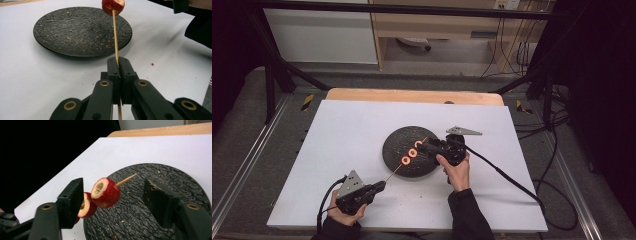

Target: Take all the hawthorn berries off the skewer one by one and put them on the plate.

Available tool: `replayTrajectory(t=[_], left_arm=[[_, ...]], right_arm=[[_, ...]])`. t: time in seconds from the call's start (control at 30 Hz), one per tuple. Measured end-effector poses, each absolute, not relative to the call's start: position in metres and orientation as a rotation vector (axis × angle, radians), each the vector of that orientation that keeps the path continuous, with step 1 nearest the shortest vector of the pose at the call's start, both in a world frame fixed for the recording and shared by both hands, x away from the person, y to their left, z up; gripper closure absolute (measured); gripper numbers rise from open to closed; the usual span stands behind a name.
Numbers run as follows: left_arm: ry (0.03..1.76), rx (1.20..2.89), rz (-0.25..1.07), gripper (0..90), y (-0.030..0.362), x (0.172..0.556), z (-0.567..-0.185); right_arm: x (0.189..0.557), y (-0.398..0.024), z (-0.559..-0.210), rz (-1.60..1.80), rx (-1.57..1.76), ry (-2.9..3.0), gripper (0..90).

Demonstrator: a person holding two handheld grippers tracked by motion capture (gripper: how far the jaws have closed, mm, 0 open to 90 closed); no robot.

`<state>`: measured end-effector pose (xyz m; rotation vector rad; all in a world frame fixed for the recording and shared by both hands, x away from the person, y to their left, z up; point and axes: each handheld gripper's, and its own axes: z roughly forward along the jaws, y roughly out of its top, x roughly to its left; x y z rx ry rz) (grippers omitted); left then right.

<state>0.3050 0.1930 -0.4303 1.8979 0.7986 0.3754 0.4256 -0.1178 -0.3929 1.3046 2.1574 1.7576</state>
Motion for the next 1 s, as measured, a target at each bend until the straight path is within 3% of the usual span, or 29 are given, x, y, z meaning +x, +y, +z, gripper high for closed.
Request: replayTrajectory(t=[0.3,0.43,1.0], left_arm=[[0.794,1.898,0.38,88.2,0.192,0.304,-0.43],[0.794,1.895,0.382,88.2,0.192,0.304,-0.431],[0.774,1.873,0.398,88.2,0.193,0.301,-0.427]], right_arm=[[0.43,-0.115,-0.398,1.82,1.347,2.182,56.0],[0.431,-0.115,-0.398,1.85,1.37,2.197,61.1],[0.44,-0.134,-0.375,1.864,1.384,2.084,62.4]])
